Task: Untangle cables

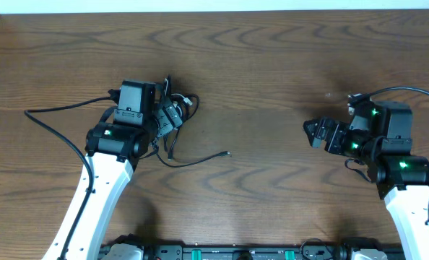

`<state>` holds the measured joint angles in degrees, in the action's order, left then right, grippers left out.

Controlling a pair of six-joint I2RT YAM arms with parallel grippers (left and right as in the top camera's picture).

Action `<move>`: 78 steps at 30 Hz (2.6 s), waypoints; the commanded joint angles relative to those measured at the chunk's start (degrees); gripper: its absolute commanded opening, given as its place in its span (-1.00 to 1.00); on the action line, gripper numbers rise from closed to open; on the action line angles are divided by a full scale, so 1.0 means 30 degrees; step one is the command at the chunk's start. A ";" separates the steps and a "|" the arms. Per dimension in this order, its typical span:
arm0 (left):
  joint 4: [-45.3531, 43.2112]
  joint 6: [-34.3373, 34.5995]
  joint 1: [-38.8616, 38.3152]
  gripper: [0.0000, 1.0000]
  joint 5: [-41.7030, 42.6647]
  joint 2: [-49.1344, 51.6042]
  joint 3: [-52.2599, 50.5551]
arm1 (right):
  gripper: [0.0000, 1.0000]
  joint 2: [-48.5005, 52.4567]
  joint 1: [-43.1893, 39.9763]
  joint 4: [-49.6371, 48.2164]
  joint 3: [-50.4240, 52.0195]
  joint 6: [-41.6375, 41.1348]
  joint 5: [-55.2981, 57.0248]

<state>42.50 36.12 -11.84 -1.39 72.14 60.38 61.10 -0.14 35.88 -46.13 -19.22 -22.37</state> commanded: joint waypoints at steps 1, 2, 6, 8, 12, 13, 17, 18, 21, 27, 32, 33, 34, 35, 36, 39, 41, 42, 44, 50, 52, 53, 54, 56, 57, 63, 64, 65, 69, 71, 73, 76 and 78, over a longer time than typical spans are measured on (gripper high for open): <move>0.0109 -0.0175 -0.0029 0.96 0.0321 0.0175 0.0197 | 0.98 0.0000 0.0204 0.0007 -0.0583 0.0321 -0.0095; 0.0109 -0.0175 -0.0029 0.95 0.0313 0.0175 0.0197 | 0.98 0.0000 0.0204 -0.0015 -0.0583 0.0262 -0.0095; 0.0124 -0.0175 -0.0029 0.96 0.0313 0.0175 0.0197 | 0.98 0.0000 0.0204 -0.0029 -0.0576 -0.0138 -0.0087; 0.0182 -0.0175 -0.0029 0.96 0.0313 0.0175 0.0197 | 0.99 0.0000 0.0204 -0.0102 -0.0576 -0.0160 -0.0095; 0.0197 -0.0175 -0.0029 0.96 0.0321 0.0306 0.0197 | 0.99 0.0000 0.0204 -0.0095 -0.0576 -0.0160 -0.0102; 0.0204 -0.0175 -0.0029 0.96 0.0321 0.0408 0.0197 | 0.99 0.0000 0.0204 -0.0087 -0.0576 -0.0160 -0.0117; 0.0189 -0.0168 -0.0029 0.96 0.0321 0.0831 0.0197 | 0.99 0.0000 0.0204 -0.0095 -0.0576 -0.0160 -0.0248; 0.0182 -0.0168 -0.0029 0.97 0.0321 0.0969 0.0197 | 0.98 0.0000 0.0204 -0.0095 -0.0576 -0.0160 -0.0240; 0.0175 -0.0168 -0.0029 0.96 0.0321 0.1421 0.0197 | 0.99 0.0000 0.0204 -0.0095 -0.0576 -0.0153 -0.0240; 0.0029 -0.0175 -0.0029 0.97 0.0313 0.1785 0.0197 | 0.99 0.0000 0.0204 -0.0109 -0.0576 -0.0146 -0.0233; -0.0168 -0.0175 -0.0029 0.99 0.0321 0.1785 0.0197 | 0.98 0.0000 0.0204 -0.0117 -0.0576 -0.0146 -0.0233; -0.0189 -0.0175 -0.0029 0.96 0.0321 0.1785 0.0197 | 0.98 0.0000 0.0204 -0.0117 -0.0576 -0.0146 -0.0233; -0.0204 -0.0175 -0.0029 0.96 0.0313 0.1785 0.0197 | 0.98 0.0000 0.0204 -0.0117 -0.0576 -0.0153 -0.0233; -0.0255 -0.0175 -0.0029 0.94 0.0313 0.1785 0.0197 | 0.99 0.0000 0.0204 -0.0117 -0.0576 -0.0146 -0.0233; -0.0277 -0.0175 -0.0029 0.93 0.0313 0.1785 0.0197 | 0.98 0.0000 0.0204 -0.0117 -0.0576 -0.0146 -0.0233; -0.0474 -0.0182 -0.0029 0.93 0.0306 0.1785 0.0197 | 0.98 0.0000 0.0204 -0.0117 -0.0576 -0.0146 -0.0233; -0.0561 -0.0182 -0.0029 0.93 0.0306 0.1785 0.0197 | 0.99 0.0000 0.0204 -0.0117 -0.0576 -0.0153 -0.0233; -0.0612 -0.0182 -0.0029 0.93 0.0306 0.1785 0.0197 | 0.98 0.0000 0.0204 -0.0117 -0.0576 -0.0146 -0.0233; -0.0692 -0.0182 -0.0029 0.91 0.0306 0.1785 0.0197 | 0.98 0.0000 0.0204 -0.0117 -0.0576 -0.0146 -0.0233; -0.0743 -0.0175 -0.0029 0.88 0.0313 0.1785 0.0197 | 0.98 0.0000 0.0204 -0.0117 -0.0576 -0.0146 -0.0226; -0.0743 -0.0168 -0.0044 0.88 0.0321 0.1785 0.0160 | 0.98 0.0000 0.0204 -0.0117 -0.0576 -0.0146 -0.0226; -0.0743 -0.0175 -0.0044 0.88 0.0321 0.1785 0.0160 | 0.99 0.0000 0.0204 -0.0117 -0.0576 -0.0146 -0.0226; -0.0743 -0.0168 -0.0044 0.88 0.0321 0.1800 0.0146 | 0.99 0.0000 0.0204 -0.0117 -0.0576 -0.0146 -0.0226; -0.0743 -0.0168 -0.0044 0.88 0.0321 0.1800 0.0117 | 0.98 0.0000 0.0204 -0.0109 -0.0576 -0.0146 -0.0233; -0.0743 -0.0168 -0.0044 0.88 0.0321 0.1800 0.0109 | 0.99 0.0000 0.0204 -0.0109 -0.0576 -0.0146 -0.0233; -0.0743 -0.0168 -0.0044 0.88 0.0321 0.1800 0.0036 | 0.98 0.0000 0.0204 -0.0117 -0.0576 -0.0146 -0.0233; -0.0743 -0.0168 -0.0044 0.88 0.0321 0.1800 0.0029 | 0.99 0.0000 0.0204 -0.0117 -0.0576 -0.0146 -0.0226; -0.0743 -0.0168 -0.0044 0.88 0.0321 0.1800 0.0036 | 0.98 0.0000 0.0204 -0.0117 -0.0576 -0.0146 -0.0226; -0.0750 -0.0168 -0.0044 0.88 0.0321 0.1800 0.0029 | 0.98 0.0000 0.0204 -0.0109 -0.0576 -0.0138 -0.0226; -0.0750 -0.0168 -0.0044 0.88 0.0313 0.1800 0.0036 | 0.99 0.0000 0.0204 -0.0109 -0.0576 -0.0138 -0.0226; -0.0750 -0.0168 -0.0044 0.88 0.0321 0.1800 0.0029 | 0.98 0.0000 0.0204 -0.0109 -0.0576 -0.0138 -0.0226; -0.0743 -0.0168 -0.0044 0.88 0.0321 0.1800 0.0029 | 0.99 0.0000 0.0204 -0.0109 -0.0576 -0.0138 -0.0226; -0.0743 -0.0168 -0.0044 0.88 0.0321 0.1807 0.0029 | 0.99 0.0000 0.0204 -0.0109 -0.0576 -0.0138 -0.0226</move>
<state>40.27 35.97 -11.84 -0.32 77.36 60.38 61.10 -0.14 35.70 -46.17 -19.29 -22.52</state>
